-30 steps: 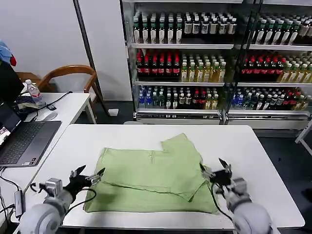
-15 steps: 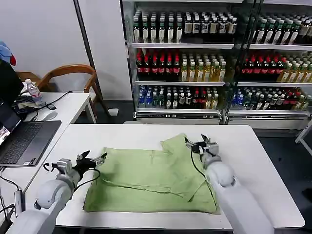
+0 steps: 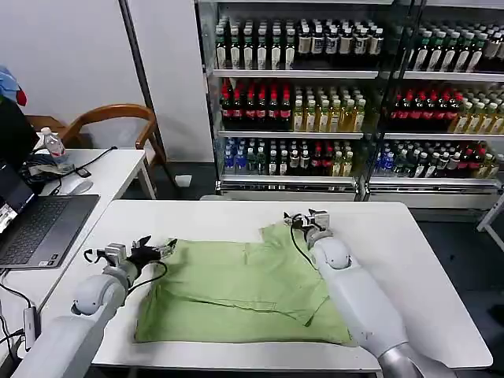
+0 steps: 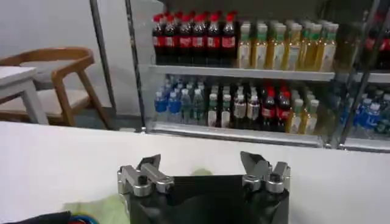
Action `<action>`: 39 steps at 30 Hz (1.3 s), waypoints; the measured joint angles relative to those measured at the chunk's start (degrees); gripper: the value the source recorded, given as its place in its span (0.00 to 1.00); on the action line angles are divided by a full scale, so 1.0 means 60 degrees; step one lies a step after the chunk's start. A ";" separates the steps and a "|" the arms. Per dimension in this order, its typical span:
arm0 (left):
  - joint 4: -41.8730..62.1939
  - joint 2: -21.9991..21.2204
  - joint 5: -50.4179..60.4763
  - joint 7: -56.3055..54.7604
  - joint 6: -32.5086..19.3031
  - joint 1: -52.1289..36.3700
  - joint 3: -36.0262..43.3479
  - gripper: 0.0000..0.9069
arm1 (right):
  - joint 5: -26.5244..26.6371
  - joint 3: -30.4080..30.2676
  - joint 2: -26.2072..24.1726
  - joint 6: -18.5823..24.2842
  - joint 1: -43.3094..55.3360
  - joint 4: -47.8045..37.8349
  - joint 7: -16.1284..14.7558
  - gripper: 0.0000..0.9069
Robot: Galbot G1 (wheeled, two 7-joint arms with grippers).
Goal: Fold and organize the clothes.
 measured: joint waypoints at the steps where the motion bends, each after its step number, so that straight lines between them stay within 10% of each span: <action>1: 0.0077 -0.0010 0.0015 0.0041 0.0004 -0.0070 0.0051 1.00 | 0.0015 -0.0018 0.0036 0.0000 0.0024 -0.0077 -0.0026 1.00; 10: 0.0553 -0.0088 0.0149 0.0283 0.0193 -0.0398 0.0288 1.00 | 0.0210 -0.0159 0.0195 -0.0073 0.0192 -0.0476 -0.0112 1.00; 11: 0.0605 -0.0087 0.0155 0.0306 0.0196 -0.0436 0.0298 0.67 | 0.0241 -0.0170 0.0203 -0.0092 0.0200 -0.0501 -0.0110 0.81; 13: 0.0714 -0.0090 0.0218 0.0331 0.0196 -0.0505 0.0326 0.32 | 0.0306 -0.0208 0.0195 -0.0127 0.0209 -0.0532 -0.0107 0.56; 14: 0.0754 -0.0099 0.0225 0.0339 0.0195 -0.0537 0.0330 0.10 | 0.0330 -0.0227 0.0195 -0.0137 0.0220 -0.0563 -0.0110 0.23; 15: 0.0796 -0.0108 0.0225 0.0361 0.0192 -0.0567 0.0336 0.06 | 0.0358 -0.0233 0.0200 -0.0142 0.0231 -0.0588 -0.0114 0.17; 17: 0.0894 -0.0125 0.0226 0.0390 0.0171 -0.0630 0.0367 0.04 | 0.0417 -0.0233 0.0218 -0.0160 0.0269 -0.0640 -0.0115 0.00; 39: 0.0950 -0.0180 0.0218 0.0887 0.0171 -0.0582 0.0496 0.06 | 0.0554 -0.0214 0.0252 -0.0199 0.0290 -0.0777 -0.0097 0.00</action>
